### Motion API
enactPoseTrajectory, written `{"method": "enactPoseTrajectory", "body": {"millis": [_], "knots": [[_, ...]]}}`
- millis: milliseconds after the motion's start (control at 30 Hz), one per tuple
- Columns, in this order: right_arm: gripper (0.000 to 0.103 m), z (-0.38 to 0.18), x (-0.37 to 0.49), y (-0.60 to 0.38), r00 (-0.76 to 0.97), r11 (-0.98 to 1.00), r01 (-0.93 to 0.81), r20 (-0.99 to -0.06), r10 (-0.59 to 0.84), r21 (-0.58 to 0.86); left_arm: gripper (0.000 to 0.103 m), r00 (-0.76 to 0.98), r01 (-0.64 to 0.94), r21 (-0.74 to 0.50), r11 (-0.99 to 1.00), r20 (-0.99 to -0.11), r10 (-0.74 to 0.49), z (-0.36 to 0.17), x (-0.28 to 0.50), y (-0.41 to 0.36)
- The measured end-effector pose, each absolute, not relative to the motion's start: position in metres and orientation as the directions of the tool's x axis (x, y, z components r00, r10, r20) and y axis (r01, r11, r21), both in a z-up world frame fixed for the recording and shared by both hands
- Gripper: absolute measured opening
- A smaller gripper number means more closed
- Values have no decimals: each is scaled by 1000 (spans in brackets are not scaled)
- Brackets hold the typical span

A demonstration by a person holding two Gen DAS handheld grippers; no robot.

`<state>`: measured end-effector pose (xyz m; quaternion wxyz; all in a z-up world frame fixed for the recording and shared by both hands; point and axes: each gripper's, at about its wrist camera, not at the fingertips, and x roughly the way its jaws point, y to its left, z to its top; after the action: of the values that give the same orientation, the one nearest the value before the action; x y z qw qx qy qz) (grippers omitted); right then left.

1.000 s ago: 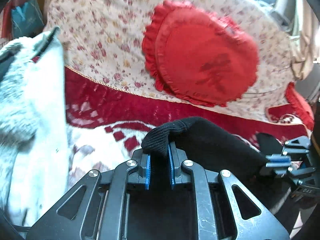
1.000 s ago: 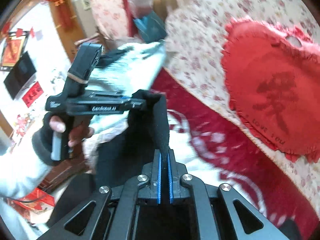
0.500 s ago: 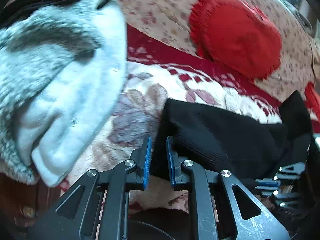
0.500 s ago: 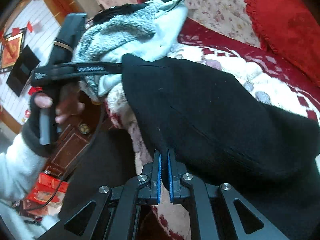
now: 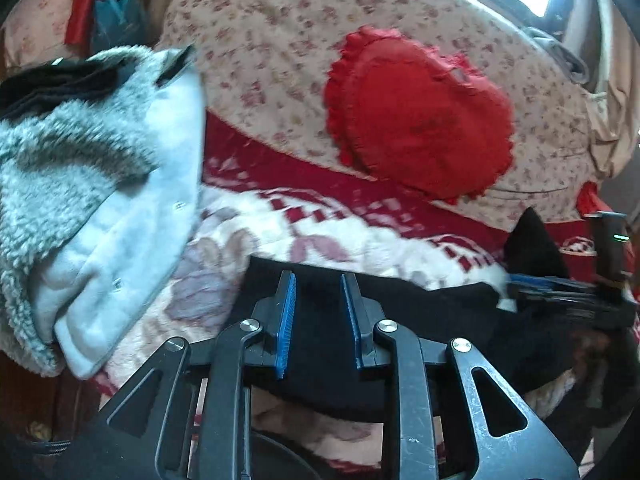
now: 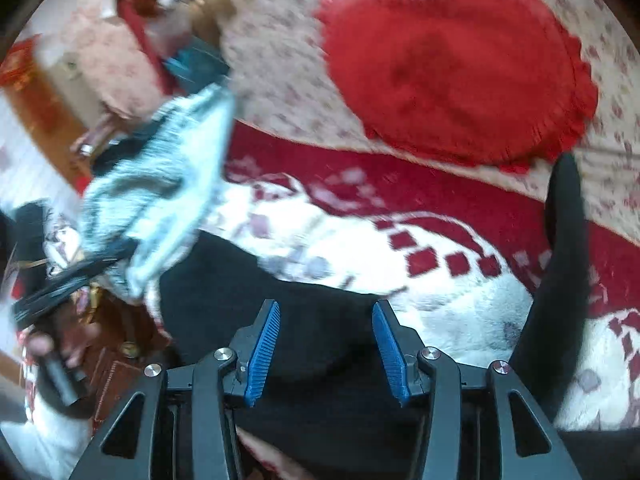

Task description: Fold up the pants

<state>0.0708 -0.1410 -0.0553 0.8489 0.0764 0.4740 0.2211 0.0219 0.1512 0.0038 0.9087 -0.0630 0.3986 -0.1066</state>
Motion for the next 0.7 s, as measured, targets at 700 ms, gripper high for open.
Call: {"method": "enactPoseTrajectory", "body": {"millis": [700], "knots": [[19,-57,59,-172,556,935,-242,-752,353,260,41,545,114,-99,989,-826,-145,-78,15,95]]}}
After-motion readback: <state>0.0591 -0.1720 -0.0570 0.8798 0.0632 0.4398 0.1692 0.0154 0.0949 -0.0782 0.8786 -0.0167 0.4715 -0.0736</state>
